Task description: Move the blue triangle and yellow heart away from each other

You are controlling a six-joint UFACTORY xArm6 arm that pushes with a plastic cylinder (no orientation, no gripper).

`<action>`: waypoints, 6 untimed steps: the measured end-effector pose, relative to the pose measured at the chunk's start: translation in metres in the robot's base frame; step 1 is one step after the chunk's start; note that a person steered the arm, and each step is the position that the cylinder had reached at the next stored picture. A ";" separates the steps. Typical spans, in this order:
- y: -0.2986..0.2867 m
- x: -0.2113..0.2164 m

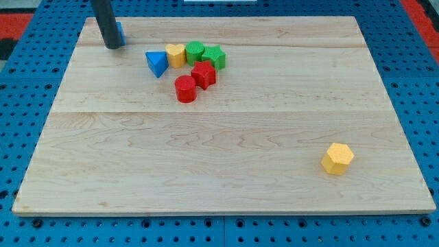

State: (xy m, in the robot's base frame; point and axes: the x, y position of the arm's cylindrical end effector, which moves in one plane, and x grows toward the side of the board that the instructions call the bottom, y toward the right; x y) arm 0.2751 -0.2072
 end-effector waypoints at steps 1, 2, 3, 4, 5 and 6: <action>0.009 0.000; 0.031 -0.002; 0.064 0.003; 0.127 0.031; 0.139 0.071; 0.077 0.066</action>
